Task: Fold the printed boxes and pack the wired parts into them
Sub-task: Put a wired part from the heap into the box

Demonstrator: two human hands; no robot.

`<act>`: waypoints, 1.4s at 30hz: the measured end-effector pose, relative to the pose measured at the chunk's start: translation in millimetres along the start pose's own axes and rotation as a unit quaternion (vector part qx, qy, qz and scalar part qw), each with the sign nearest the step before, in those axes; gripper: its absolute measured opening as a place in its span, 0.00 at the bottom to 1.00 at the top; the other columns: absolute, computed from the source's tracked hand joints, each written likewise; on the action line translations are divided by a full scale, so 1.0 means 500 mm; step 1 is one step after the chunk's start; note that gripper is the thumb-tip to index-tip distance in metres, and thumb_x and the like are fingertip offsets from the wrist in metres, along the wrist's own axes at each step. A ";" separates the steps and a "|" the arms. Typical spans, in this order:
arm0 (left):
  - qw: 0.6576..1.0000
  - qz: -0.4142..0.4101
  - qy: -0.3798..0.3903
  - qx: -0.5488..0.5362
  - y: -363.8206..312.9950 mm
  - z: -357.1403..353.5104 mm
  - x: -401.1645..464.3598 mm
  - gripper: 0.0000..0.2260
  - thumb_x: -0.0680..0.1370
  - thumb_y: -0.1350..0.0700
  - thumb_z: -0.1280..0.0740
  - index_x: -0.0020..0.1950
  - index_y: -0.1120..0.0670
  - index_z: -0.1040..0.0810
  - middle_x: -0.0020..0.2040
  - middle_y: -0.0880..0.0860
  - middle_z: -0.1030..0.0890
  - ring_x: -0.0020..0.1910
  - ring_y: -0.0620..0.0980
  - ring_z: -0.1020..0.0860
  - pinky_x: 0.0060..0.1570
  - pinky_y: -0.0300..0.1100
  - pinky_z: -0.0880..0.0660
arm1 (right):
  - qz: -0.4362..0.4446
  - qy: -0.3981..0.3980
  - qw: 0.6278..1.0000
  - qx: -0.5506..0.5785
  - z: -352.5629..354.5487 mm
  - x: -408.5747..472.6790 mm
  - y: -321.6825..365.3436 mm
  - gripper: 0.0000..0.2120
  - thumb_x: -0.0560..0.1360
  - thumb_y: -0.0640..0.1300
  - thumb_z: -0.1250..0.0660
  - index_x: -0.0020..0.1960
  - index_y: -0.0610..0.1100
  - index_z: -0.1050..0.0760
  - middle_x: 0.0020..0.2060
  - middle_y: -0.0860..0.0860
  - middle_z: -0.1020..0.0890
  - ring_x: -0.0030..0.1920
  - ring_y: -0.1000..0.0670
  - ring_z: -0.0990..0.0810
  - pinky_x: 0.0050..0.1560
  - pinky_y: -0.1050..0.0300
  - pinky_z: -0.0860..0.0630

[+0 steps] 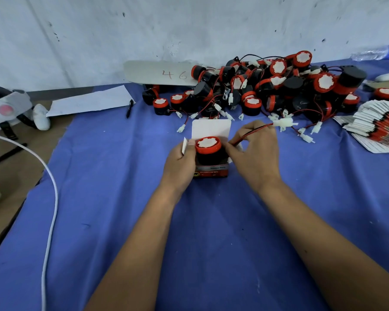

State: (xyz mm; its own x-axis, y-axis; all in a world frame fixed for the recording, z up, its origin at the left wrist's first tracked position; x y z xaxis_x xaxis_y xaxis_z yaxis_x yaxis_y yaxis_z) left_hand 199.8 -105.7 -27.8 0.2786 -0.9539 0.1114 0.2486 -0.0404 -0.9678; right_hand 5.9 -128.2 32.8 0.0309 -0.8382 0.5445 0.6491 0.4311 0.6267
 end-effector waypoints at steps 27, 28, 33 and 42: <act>0.995 -0.055 -0.055 0.062 -0.031 0.000 -0.007 0.19 0.86 0.45 0.42 0.42 0.54 0.23 0.38 0.47 0.19 0.37 0.41 0.24 0.36 0.32 0.29 | 0.005 0.117 0.991 0.066 -0.052 -0.018 0.022 0.11 0.69 0.51 0.20 0.49 0.51 0.16 0.50 0.52 0.25 0.56 0.51 0.26 0.56 0.62 0.28; 0.993 -0.063 -0.061 0.074 -0.033 0.001 -0.009 0.20 0.87 0.44 0.42 0.44 0.56 0.23 0.39 0.49 0.19 0.38 0.43 0.23 0.36 0.34 0.29 | 0.008 0.118 0.991 0.059 -0.053 -0.018 0.022 0.11 0.69 0.51 0.20 0.49 0.51 0.16 0.51 0.51 0.25 0.58 0.49 0.28 0.57 0.60 0.29; 0.977 -0.098 -0.062 0.178 -0.046 -0.015 -0.021 0.12 0.85 0.45 0.38 0.45 0.50 0.27 0.39 0.46 0.23 0.39 0.47 0.24 0.39 0.47 0.28 | -0.014 0.128 0.991 0.032 -0.051 -0.014 0.016 0.07 0.72 0.51 0.23 0.49 0.52 0.14 0.49 0.51 0.23 0.57 0.48 0.28 0.56 0.56 0.27; 0.989 -0.046 -0.068 0.121 -0.037 -0.013 -0.022 0.07 0.81 0.59 0.40 0.51 0.53 0.23 0.43 0.48 0.19 0.44 0.53 0.21 0.46 0.55 0.23 | -0.064 0.071 0.994 0.050 -0.051 -0.027 0.010 0.04 0.69 0.47 0.25 0.37 0.49 0.17 0.47 0.53 0.24 0.51 0.50 0.24 0.47 0.64 0.29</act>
State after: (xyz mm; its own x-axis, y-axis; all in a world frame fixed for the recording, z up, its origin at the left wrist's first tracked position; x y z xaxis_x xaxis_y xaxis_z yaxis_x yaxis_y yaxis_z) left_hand 186.3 -96.5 -12.4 0.3629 -0.9000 0.2413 0.4888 -0.0365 -0.8716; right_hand 28.1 -123.2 14.3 0.0638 -0.9242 0.3765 0.5768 0.3420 0.7418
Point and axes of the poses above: each hand's wrist, its own x-axis towards the middle knuckle, its own z-axis out of the back of the hand, y = z × x, the point moved 10 cm from there along x, towards the middle knuckle
